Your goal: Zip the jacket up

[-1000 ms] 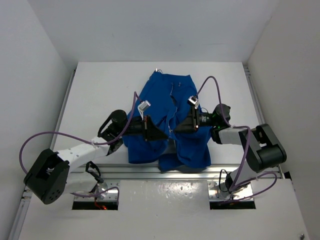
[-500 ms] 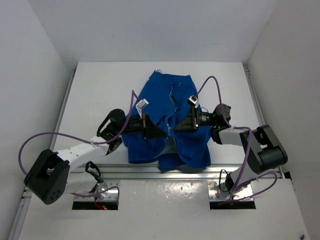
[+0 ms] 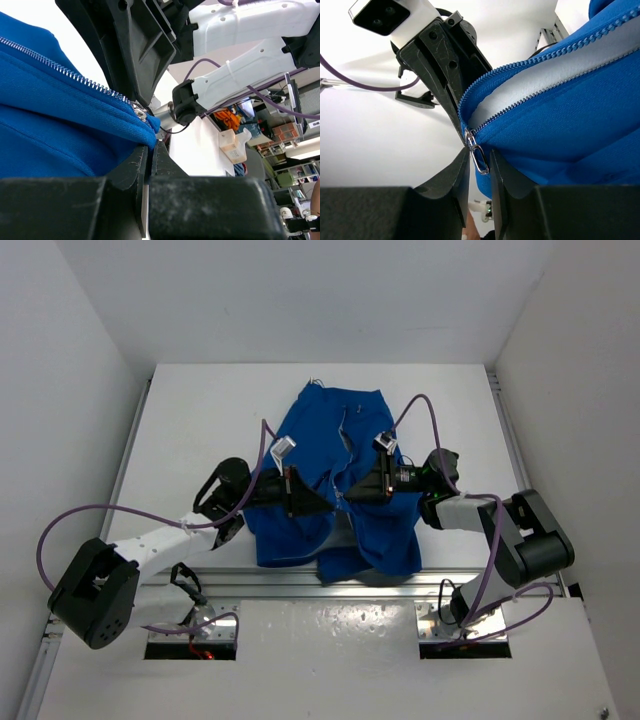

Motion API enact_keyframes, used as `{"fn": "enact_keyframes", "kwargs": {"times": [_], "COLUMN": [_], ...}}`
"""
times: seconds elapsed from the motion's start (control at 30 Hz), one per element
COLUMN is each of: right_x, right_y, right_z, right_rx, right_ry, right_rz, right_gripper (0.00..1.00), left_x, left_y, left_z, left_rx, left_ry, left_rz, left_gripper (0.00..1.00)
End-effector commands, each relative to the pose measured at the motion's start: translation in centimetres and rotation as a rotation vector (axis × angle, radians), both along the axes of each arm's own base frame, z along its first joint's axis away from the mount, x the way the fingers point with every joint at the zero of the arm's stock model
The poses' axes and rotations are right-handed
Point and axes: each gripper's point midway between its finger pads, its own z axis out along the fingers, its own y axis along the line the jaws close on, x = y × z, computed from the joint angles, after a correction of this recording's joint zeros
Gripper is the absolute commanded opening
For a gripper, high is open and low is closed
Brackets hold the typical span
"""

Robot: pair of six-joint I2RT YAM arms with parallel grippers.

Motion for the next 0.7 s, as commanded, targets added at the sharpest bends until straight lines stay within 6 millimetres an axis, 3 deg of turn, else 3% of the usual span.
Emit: {"fn": "enact_keyframes", "kwargs": {"times": [0.0, 0.23, 0.67], "right_x": [-0.4, -0.7, -0.5], "right_y": [0.0, -0.1, 0.4], "right_z": [3.1, 3.2, 3.8], "right_rx": [0.077, 0.08, 0.089], "right_ry": [-0.187, -0.192, -0.201], "right_rz": [-0.01, -0.011, -0.006], "right_gripper": [0.22, 0.22, 0.22], "left_x": [0.3, 1.6, 2.1], "left_y": [0.1, 0.6, 0.5], "left_z": [2.5, 2.1, 1.9], "left_rx": [-0.061, -0.051, -0.046], "left_ry": [-0.094, -0.078, -0.07], "left_rz": [0.008, 0.054, 0.063], "left_gripper": [0.0, 0.0, 0.0]}}
